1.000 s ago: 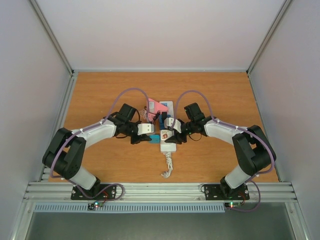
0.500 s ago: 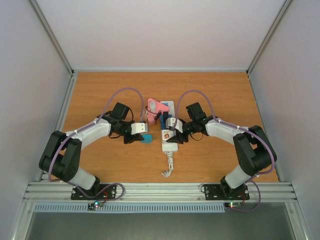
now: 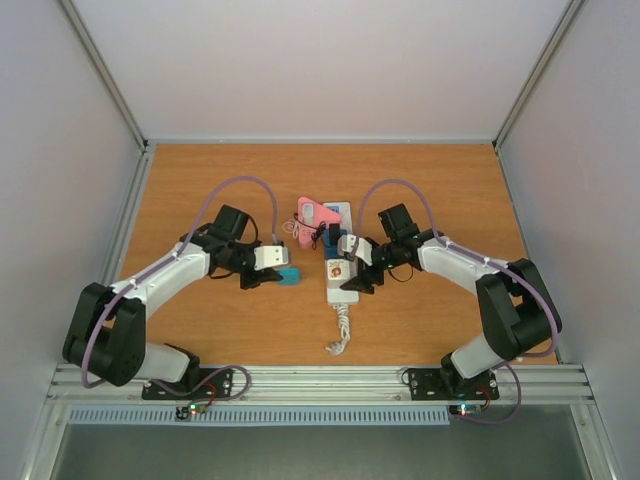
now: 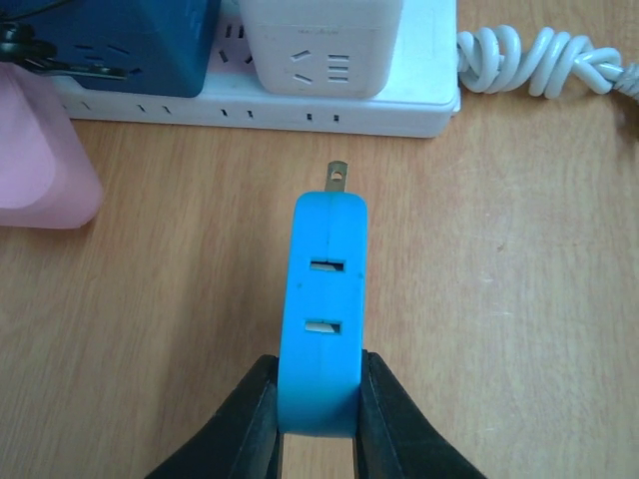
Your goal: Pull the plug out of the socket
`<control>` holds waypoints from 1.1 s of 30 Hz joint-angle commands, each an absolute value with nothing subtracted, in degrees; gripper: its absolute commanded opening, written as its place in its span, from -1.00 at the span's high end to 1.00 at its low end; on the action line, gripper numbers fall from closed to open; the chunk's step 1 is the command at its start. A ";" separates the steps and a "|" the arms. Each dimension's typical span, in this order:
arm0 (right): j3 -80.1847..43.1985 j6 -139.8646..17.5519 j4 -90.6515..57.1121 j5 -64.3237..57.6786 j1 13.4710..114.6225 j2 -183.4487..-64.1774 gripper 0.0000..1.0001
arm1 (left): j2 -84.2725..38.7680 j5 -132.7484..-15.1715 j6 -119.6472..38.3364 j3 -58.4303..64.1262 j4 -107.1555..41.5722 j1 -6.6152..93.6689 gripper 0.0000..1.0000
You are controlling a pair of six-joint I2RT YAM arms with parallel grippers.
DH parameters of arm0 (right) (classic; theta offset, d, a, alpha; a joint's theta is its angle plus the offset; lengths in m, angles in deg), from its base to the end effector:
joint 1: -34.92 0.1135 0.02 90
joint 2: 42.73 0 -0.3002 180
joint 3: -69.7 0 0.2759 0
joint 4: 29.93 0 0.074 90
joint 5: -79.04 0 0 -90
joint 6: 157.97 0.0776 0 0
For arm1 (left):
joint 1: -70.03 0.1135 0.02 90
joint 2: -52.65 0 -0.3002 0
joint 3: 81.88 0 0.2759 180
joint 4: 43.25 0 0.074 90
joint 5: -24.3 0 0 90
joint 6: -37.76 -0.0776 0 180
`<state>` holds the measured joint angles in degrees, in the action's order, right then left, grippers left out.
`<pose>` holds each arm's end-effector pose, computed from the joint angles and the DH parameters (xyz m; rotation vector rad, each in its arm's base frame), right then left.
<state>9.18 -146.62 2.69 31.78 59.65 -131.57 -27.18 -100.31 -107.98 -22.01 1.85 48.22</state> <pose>0.2690 0.1819 0.1683 -1.9619 1.2508 0.5353 0.2477 -0.1466 0.1898 1.6979 1.8390 -0.5830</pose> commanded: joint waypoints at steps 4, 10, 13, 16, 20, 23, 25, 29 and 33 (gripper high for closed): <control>7.18 -147.83 8.55 31.57 58.05 -125.98 -0.86 | -22.04 -104.23 -107.36 -22.48 5.93 48.38 0.97; 2.63 -145.57 14.32 33.83 53.87 -122.14 -0.86 | -17.26 -109.31 -107.45 -19.85 10.16 48.49 0.96; -1.20 -142.12 15.06 35.17 53.60 -120.94 -0.87 | -15.73 -111.33 -105.95 -17.74 8.95 48.49 0.96; -5.39 -136.73 14.72 37.24 53.55 -120.80 -0.89 | -15.71 -113.63 -103.57 -14.82 8.10 48.33 0.95; -10.60 -130.68 14.28 39.51 53.55 -121.61 -0.91 | -15.34 -116.31 -100.04 -11.30 7.10 47.97 0.95; -14.99 -126.84 14.42 39.62 53.55 -123.11 -0.92 | -14.91 -117.42 -99.19 -9.18 6.88 47.04 0.95; -18.36 -126.28 16.41 40.00 53.55 -124.43 -0.92 | -14.77 -118.08 -98.26 -7.90 6.41 46.60 0.95; -21.98 -125.96 17.65 41.23 54.04 -124.97 -0.97 | -14.05 -119.50 -93.75 -6.75 3.22 45.96 0.94; -23.19 -126.07 18.56 40.56 55.67 -125.26 -0.97 | -13.06 -120.31 -89.68 -6.59 0.09 44.98 0.94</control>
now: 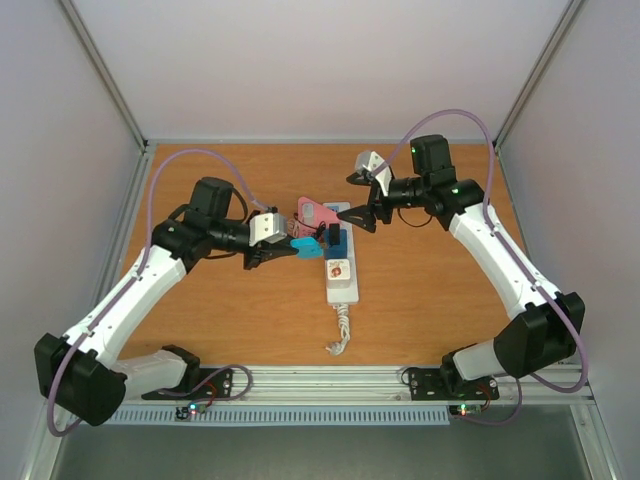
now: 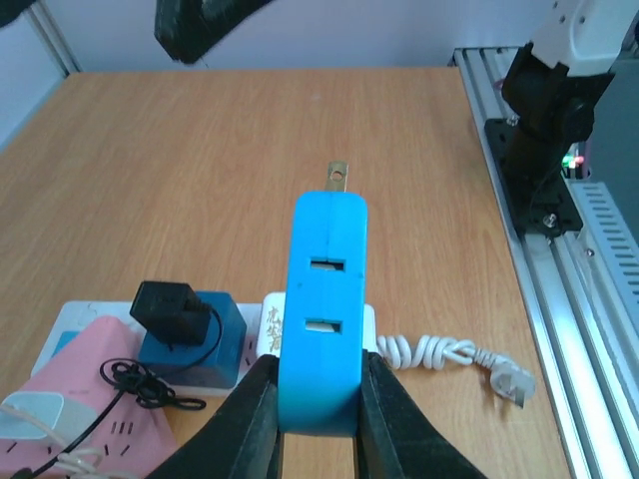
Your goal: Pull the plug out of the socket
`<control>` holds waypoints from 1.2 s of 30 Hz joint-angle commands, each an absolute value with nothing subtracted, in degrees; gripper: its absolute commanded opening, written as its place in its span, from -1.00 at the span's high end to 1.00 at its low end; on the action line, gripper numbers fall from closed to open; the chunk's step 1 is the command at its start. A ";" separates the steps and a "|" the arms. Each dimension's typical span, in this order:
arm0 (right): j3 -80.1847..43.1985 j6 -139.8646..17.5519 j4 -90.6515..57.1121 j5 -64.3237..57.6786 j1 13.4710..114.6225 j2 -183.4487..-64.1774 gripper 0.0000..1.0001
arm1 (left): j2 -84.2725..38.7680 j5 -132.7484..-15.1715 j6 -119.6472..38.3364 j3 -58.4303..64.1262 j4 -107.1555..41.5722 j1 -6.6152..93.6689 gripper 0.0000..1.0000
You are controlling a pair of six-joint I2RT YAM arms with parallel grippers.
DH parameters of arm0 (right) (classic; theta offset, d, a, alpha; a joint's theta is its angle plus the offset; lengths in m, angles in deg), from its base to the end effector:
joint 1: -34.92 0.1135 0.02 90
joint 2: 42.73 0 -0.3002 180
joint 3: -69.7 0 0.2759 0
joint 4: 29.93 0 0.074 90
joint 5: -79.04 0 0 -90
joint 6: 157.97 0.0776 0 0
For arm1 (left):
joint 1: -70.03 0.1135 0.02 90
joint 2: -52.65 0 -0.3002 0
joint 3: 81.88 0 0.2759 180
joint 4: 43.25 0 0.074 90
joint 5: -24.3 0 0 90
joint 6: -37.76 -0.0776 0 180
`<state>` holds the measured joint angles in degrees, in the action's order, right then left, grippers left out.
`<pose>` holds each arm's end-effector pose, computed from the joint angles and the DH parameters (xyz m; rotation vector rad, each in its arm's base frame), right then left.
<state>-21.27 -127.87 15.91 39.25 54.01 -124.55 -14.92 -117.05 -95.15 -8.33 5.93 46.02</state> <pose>0.3102 0.1704 0.3806 -1.5910 1.2107 0.5141 0.2212 -0.1649 0.3359 1.5040 1.4930 -0.8365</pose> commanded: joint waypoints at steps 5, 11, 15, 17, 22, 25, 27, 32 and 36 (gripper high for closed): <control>-23.37 -127.55 20.31 40.15 57.76 -124.60 -0.97 | -12.91 -120.61 -86.25 -6.22 -2.64 44.63 0.94; -22.91 -128.90 22.42 39.49 59.69 -123.56 -0.97 | -12.78 -120.89 -83.18 -7.20 -5.56 44.60 0.94; -22.18 -129.32 22.96 39.31 60.93 -122.86 -0.97 | -12.82 -120.78 -82.30 -7.61 -6.50 44.61 0.94; -21.84 -129.40 23.05 39.26 61.48 -122.44 -0.97 | -12.90 -120.87 -81.60 -7.62 -6.90 44.63 0.94; -21.65 -129.36 23.39 40.03 62.32 -122.02 -0.97 | -13.09 -120.75 -81.12 -7.79 -7.28 44.58 0.94; -21.32 -129.45 23.42 40.21 62.75 -121.93 -0.97 | -13.24 -120.85 -81.15 -7.59 -7.16 44.60 0.94; -21.01 -129.18 22.99 39.75 63.10 -122.12 -0.97 | -13.38 -121.04 -81.00 -7.38 -7.24 44.56 0.94; -20.13 -127.62 20.34 37.01 63.17 -122.64 -0.96 | -13.48 -121.93 -80.84 -6.89 -7.18 44.54 0.94; -19.94 -125.98 18.40 35.64 63.21 -123.23 -0.94 | -13.70 -122.33 -80.79 -6.49 -6.89 44.28 0.95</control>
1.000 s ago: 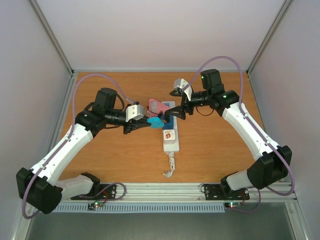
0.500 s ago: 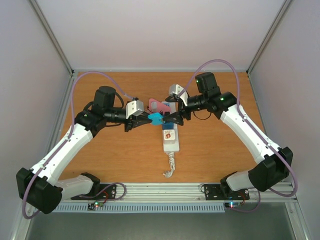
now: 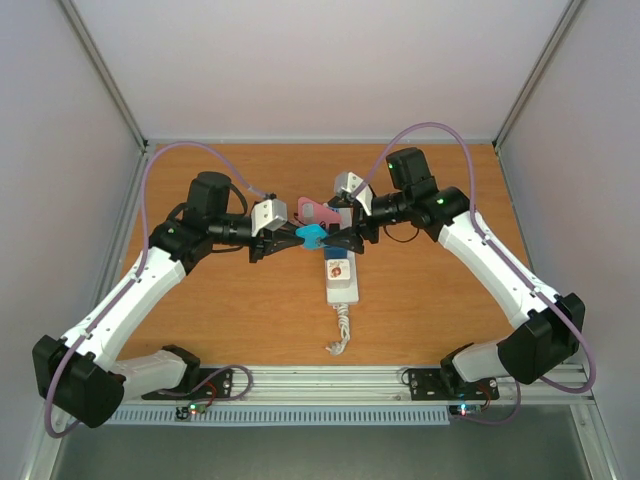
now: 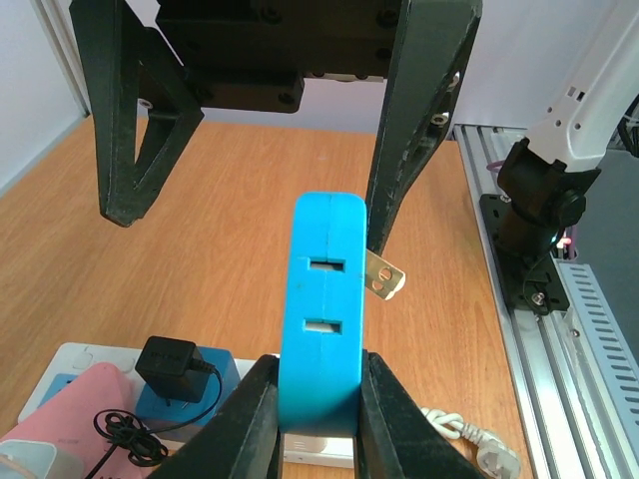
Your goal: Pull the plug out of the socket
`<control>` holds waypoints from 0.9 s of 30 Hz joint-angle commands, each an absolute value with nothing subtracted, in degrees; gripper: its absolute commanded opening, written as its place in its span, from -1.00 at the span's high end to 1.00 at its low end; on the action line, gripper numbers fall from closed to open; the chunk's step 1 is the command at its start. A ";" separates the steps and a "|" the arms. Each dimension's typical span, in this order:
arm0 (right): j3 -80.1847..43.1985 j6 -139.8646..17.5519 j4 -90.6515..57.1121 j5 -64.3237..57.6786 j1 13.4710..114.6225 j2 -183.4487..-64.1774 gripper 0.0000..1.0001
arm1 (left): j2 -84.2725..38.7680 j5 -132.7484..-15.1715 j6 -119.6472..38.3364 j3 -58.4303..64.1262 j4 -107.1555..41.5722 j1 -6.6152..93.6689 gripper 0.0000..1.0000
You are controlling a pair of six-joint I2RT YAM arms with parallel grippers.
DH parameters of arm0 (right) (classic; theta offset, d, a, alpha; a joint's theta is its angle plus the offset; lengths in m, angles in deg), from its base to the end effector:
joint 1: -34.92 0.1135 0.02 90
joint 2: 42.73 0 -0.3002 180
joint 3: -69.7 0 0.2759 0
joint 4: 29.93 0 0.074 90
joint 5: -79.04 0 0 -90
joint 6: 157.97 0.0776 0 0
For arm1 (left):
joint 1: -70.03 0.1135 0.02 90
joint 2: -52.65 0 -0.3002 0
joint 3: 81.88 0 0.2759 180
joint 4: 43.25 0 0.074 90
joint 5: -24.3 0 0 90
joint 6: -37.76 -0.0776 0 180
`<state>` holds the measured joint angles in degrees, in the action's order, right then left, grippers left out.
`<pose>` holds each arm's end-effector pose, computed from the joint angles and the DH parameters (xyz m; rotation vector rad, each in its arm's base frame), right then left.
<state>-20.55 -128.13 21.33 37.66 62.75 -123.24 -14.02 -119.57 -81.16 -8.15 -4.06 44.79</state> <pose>0.2702 0.2085 0.3732 -1.7171 1.1805 0.6300 0.2232 -0.1745 0.3594 1.3645 1.4751 -0.9481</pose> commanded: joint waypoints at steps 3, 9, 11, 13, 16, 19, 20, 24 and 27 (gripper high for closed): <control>-19.90 -123.93 16.18 34.70 63.22 -123.64 -0.91 | -13.82 -122.84 -80.84 -6.03 -6.47 44.10 0.95; -19.75 -123.10 15.00 34.64 63.22 -124.33 -0.86 | -14.55 -123.68 -80.53 -4.50 -6.32 43.41 0.95; -19.84 -122.99 14.86 34.82 63.18 -124.62 -0.85 | -14.79 -123.87 -80.68 -3.98 -6.04 42.97 0.96; -19.77 -122.81 14.51 34.89 63.18 -124.92 -0.83 | -14.87 -124.10 -80.96 -3.55 -5.77 42.47 0.95; -19.92 -122.56 14.04 35.22 63.21 -125.40 -0.82 | -15.02 -124.15 -81.36 -3.24 -5.39 41.96 0.96; -19.98 -122.53 13.92 35.30 63.18 -125.59 -0.81 | -15.11 -123.75 -81.76 -3.23 -5.23 41.86 0.96; -20.01 -122.67 13.99 35.53 63.22 -125.49 -0.82 | -15.11 -123.28 -81.69 -3.30 -5.16 41.92 0.97; -20.28 -123.58 14.76 37.37 63.18 -124.73 -0.84 | -14.84 -119.99 -81.75 -4.46 -5.59 41.97 0.98; -20.30 -124.70 15.68 39.44 63.21 -123.97 -0.89 | -15.20 -118.98 -79.07 -5.16 -7.46 43.06 0.99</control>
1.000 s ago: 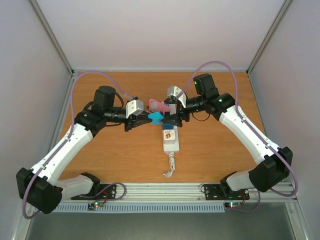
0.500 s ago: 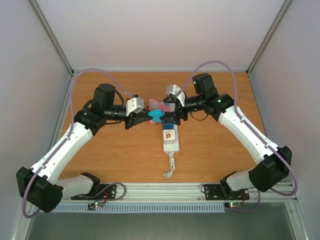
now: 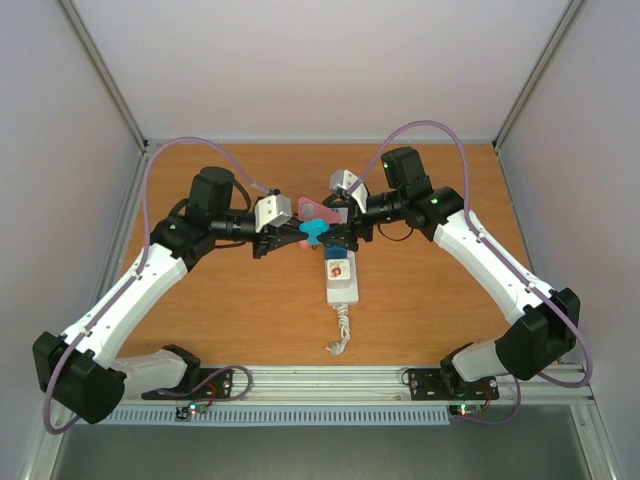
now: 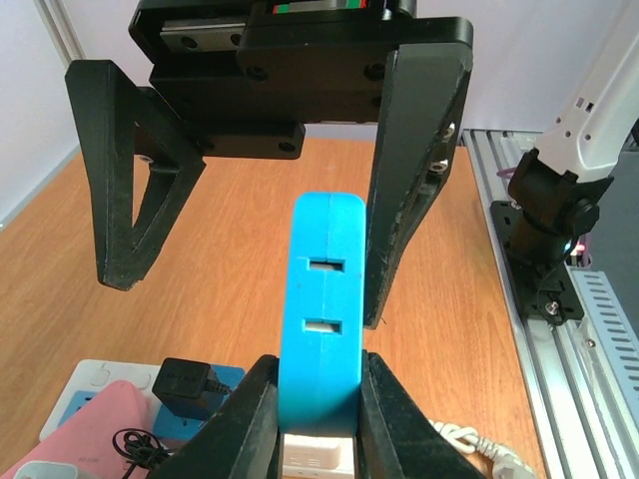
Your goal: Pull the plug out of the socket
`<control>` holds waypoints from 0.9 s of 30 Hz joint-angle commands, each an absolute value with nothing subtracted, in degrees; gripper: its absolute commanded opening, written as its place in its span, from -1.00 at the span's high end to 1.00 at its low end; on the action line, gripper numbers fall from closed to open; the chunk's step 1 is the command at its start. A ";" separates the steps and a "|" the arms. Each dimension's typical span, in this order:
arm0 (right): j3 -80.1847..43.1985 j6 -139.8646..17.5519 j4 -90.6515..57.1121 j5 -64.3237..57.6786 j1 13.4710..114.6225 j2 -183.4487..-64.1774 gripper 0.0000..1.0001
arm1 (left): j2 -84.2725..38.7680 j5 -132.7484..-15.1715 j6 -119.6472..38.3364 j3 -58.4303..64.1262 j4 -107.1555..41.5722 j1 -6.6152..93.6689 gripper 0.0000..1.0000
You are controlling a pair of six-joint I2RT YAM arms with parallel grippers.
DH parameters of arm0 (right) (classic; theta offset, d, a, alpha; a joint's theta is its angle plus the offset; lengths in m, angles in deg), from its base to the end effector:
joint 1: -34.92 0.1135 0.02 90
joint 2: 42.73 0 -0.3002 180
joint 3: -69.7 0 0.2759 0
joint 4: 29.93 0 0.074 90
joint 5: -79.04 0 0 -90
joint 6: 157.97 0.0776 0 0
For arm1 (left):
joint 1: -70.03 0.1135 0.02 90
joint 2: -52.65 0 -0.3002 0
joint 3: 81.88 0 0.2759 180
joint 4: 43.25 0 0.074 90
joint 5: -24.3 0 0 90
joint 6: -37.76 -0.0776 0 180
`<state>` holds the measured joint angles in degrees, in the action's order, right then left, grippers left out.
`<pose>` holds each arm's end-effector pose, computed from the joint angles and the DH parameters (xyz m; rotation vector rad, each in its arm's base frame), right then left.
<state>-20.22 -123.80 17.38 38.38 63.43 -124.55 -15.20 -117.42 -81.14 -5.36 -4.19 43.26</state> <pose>0.2768 0.2173 0.3708 -1.6773 1.1977 0.6730 0.2269 -0.1827 0.3714 1.3729 1.4542 -0.9134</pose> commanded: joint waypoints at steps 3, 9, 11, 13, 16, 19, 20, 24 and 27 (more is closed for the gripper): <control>-19.97 -125.60 16.29 41.32 63.15 -122.92 -0.95 | -16.05 -119.78 -74.51 -6.18 -9.98 45.81 0.99; -20.20 -124.57 15.87 42.55 63.20 -121.92 -0.97 | -17.73 -120.57 -71.88 -6.63 -10.98 52.53 0.99; -20.08 -123.38 15.31 42.42 63.22 -122.11 -0.97 | -18.59 -120.38 -72.99 -6.57 -10.17 54.94 0.99; -19.67 -122.86 14.80 41.90 63.22 -122.20 -0.97 | -19.75 -119.85 -74.27 -6.44 -9.38 57.55 0.99; -18.88 -122.46 13.95 41.20 63.22 -121.95 -0.97 | -21.55 -119.03 -76.54 -5.82 -7.64 61.52 0.99; -18.41 -121.99 13.29 40.77 63.18 -121.92 -0.97 | -24.13 -118.07 -78.01 -4.63 -6.27 65.42 0.99; -18.24 -121.90 13.19 40.54 63.22 -121.92 -0.97 | -25.25 -116.96 -78.71 -3.85 -5.63 66.40 0.99; -17.63 -121.25 12.22 39.46 63.14 -121.73 -0.97 | -30.51 -111.18 -80.87 -0.25 -4.55 70.26 0.99; -17.43 -119.98 11.20 38.99 63.13 -121.79 -0.97 | -34.52 -106.88 -81.94 3.09 -4.37 73.41 0.99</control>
